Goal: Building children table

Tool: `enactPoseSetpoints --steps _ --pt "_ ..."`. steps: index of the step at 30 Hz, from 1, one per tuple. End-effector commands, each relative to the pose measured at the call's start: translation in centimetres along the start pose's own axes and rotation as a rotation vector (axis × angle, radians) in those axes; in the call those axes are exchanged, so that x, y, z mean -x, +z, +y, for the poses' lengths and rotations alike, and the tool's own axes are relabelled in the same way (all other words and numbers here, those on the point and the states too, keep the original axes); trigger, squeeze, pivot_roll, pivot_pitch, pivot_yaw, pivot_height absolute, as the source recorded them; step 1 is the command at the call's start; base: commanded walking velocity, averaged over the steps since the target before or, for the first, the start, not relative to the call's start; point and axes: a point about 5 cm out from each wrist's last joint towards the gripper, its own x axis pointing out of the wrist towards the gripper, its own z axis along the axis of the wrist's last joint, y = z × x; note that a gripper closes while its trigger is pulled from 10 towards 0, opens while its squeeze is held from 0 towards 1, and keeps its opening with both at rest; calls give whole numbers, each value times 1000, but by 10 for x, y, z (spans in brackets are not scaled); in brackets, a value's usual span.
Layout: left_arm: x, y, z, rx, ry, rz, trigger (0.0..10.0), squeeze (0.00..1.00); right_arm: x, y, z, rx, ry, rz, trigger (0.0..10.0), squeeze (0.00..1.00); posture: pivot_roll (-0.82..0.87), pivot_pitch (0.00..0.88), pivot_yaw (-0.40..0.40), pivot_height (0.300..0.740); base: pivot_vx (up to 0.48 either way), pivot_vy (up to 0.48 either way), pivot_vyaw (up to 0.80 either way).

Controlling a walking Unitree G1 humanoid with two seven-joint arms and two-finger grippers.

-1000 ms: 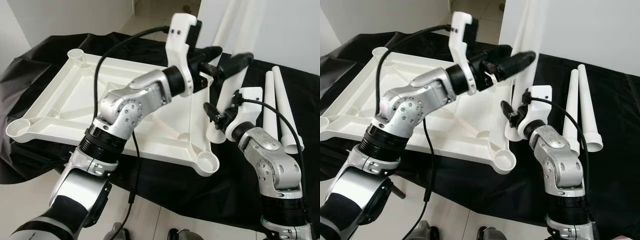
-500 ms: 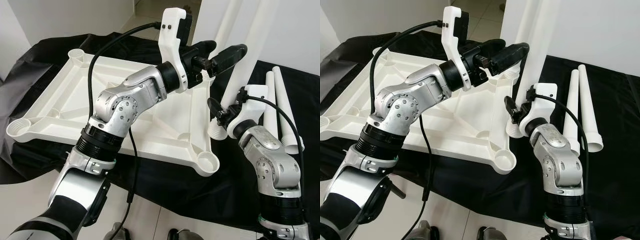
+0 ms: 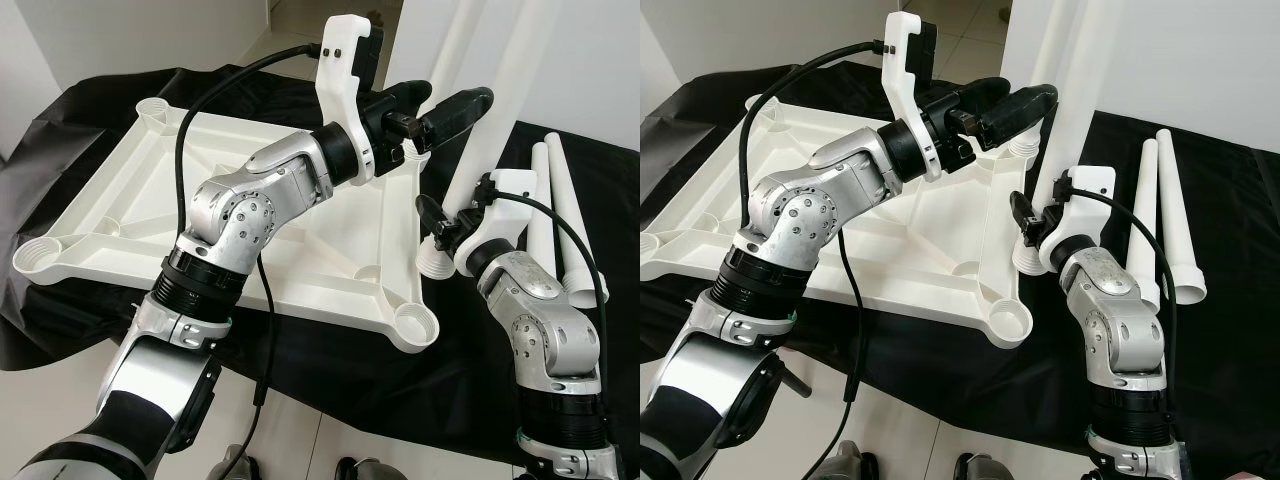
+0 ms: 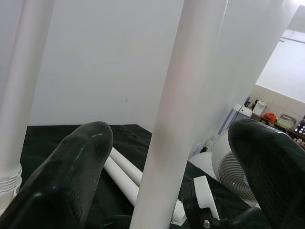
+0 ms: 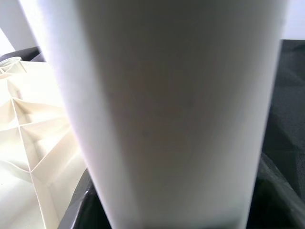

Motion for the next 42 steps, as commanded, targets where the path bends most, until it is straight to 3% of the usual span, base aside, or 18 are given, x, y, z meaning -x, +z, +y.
enactPoseSetpoints --steps 1,42 --pt "1 -1 -10 1 -188 12 10000 0 0 3 -2 1 -8 -22 10000 0 42 111 -24 740 0 0 0" --pt "3 -3 -11 -1 -186 22 10000 0 0 5 -2 8 -24 -43 10000 0 65 127 -20 740 0 0 0"
